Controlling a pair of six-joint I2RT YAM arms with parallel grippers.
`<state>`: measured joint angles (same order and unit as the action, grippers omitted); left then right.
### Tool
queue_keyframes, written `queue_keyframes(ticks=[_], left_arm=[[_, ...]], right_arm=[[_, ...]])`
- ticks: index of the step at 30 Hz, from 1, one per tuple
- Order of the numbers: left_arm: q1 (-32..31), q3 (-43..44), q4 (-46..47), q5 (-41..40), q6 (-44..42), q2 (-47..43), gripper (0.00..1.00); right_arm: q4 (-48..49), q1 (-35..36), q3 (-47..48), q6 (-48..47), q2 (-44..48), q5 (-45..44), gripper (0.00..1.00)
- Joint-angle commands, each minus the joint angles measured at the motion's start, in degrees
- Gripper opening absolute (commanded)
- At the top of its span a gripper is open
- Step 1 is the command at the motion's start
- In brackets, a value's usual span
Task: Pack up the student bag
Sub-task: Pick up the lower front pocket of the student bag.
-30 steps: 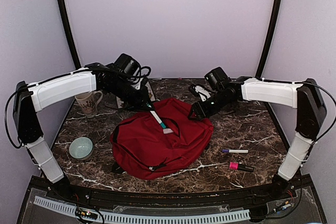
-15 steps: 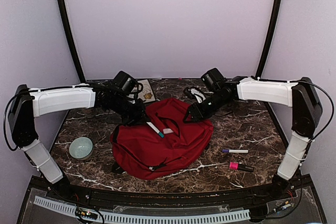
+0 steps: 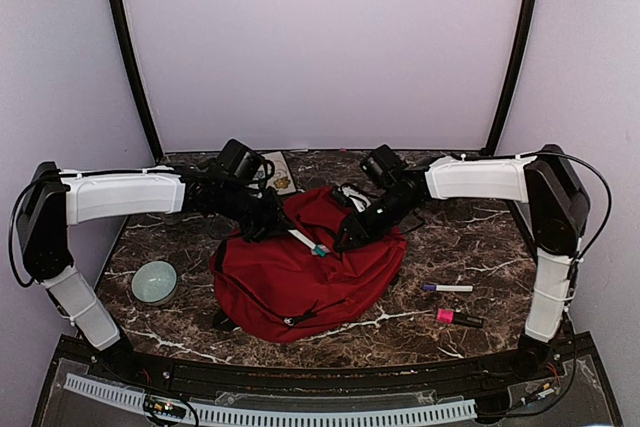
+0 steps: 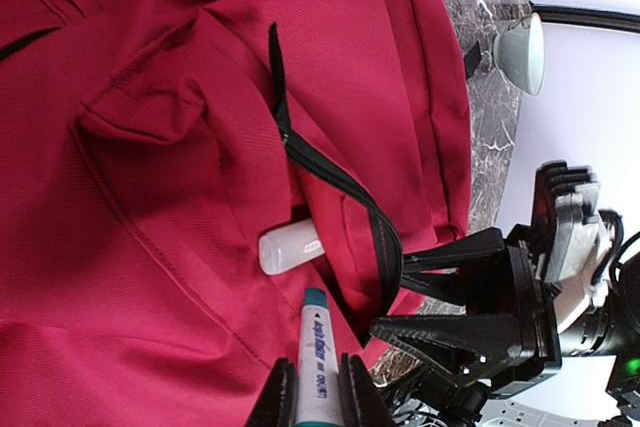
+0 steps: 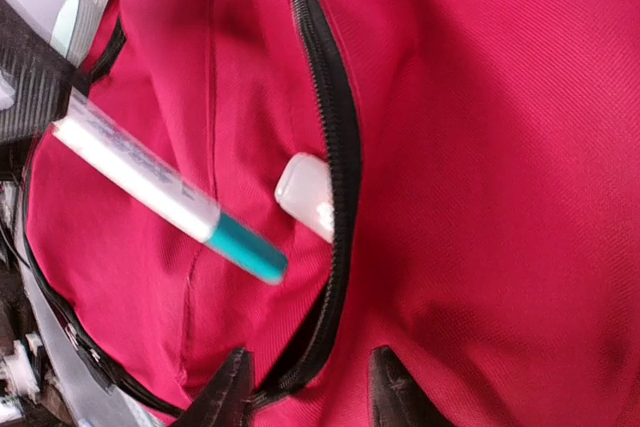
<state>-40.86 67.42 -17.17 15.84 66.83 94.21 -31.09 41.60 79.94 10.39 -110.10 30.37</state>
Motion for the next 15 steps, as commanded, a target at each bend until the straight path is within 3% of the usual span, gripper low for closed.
queue_keyframes(ticks=[1,4,7,11,15], left_arm=[[-0.47,-2.21,3.98,1.55,1.89,0.09,0.00],[-0.51,-3.72,6.16,2.19,3.03,0.41,0.00],[-0.58,-4.87,7.19,2.12,3.99,1.00,0.00],[-0.86,-7.33,10.62,2.89,7.55,2.39,0.00],[-1.00,-12.20,20.38,5.15,15.28,3.32,0.00]], right_arm=[[2.66,0.49,1.87,1.66,-1.09,2.62,0.30],[2.63,0.53,2.01,2.12,-1.67,3.64,0.11],[2.86,0.58,1.84,2.41,-1.27,4.02,0.00],[2.97,0.67,1.94,2.95,-0.76,4.01,0.00],[2.77,0.66,2.57,3.63,-0.23,4.11,0.00]])
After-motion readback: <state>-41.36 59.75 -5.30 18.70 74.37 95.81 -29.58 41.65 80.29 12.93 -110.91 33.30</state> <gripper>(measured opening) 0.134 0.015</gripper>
